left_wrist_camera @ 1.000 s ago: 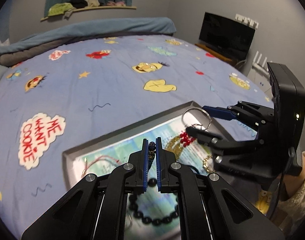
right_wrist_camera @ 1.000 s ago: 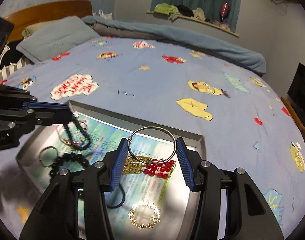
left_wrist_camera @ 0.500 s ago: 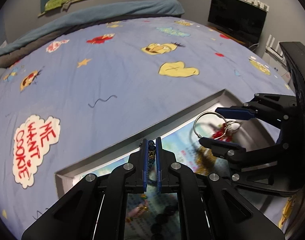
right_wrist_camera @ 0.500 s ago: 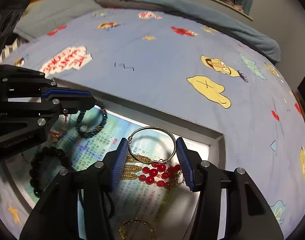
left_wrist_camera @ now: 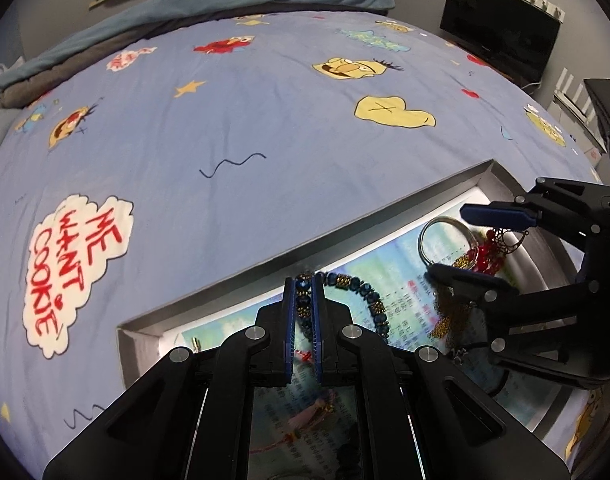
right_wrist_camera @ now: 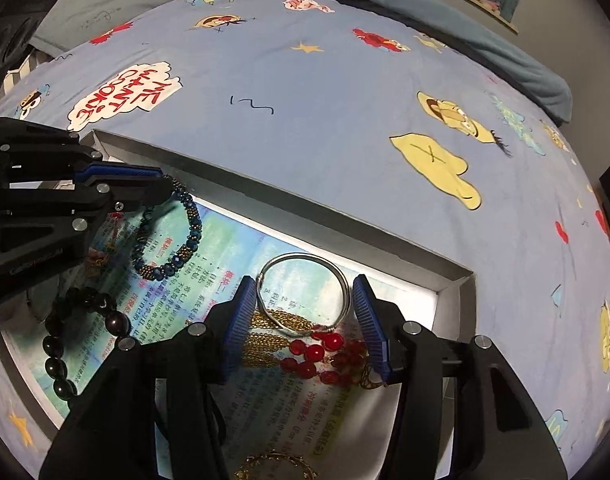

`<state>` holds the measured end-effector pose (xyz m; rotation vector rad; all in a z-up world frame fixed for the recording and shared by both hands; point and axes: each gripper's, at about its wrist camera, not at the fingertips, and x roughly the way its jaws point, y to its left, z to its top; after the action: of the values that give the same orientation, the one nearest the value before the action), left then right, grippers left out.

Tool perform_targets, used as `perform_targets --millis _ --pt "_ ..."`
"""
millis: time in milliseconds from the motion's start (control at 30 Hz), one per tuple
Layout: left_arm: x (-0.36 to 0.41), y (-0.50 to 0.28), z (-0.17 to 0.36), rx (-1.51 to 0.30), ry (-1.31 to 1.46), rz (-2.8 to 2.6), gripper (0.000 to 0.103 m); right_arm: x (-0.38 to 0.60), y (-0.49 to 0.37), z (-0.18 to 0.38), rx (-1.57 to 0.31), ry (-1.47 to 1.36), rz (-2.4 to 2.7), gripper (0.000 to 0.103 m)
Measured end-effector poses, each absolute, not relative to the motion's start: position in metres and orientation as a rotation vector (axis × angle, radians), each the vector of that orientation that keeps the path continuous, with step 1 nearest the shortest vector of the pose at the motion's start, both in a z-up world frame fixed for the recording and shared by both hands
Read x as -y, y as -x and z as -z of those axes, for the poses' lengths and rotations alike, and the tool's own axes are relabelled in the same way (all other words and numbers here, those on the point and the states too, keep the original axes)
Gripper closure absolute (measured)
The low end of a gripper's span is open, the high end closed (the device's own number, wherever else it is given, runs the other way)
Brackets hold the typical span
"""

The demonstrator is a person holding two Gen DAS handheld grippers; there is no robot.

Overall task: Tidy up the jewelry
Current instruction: 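Lift both held pieces and lower them into the gray box, then open both tools to release the blue bracelet and silver bangle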

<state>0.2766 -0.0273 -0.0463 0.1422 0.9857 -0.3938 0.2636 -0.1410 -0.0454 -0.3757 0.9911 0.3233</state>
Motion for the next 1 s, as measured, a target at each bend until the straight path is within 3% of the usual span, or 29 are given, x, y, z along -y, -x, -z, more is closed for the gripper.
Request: perform_targets --millis 67,133,233,367,400,467,767,1000 --pt "0.027 -0.275 0.045 -0.983 -0.144 0.391 0.092 0.142 -0.262 0.043 -0.983 0.375 -0.321 0.043" --pt "0.026 -0.272 0.041 -0.969 -0.139 0.391 0.082 0.145 -0.26 0.039 -0.976 0.371 -0.316 0.043" --pt "0.023 -0.266 0.03 -0.944 -0.122 0.394 0.077 0.152 -0.255 0.031 -0.961 0.35 -0.302 0.041" --pt "0.017 -0.254 0.013 -0.9 -0.12 0.373 0.047 0.165 -0.243 0.015 -0.93 0.303 -0.285 0.032" --pt "0.016 -0.25 0.008 -0.885 -0.122 0.365 0.044 0.169 -0.239 0.01 -0.921 0.285 -0.282 0.03" --pt "0.012 -0.243 -0.001 -0.863 -0.112 0.359 0.031 0.177 -0.228 -0.001 -0.895 0.246 -0.281 0.02" --pt "-0.017 -0.188 -0.037 -0.765 -0.094 0.285 0.014 0.204 -0.17 -0.045 -0.789 0.126 -0.285 0.008" --pt "-0.039 -0.144 -0.048 -0.751 -0.09 0.254 0.011 0.209 -0.134 -0.059 -0.715 0.1 -0.235 0.006"
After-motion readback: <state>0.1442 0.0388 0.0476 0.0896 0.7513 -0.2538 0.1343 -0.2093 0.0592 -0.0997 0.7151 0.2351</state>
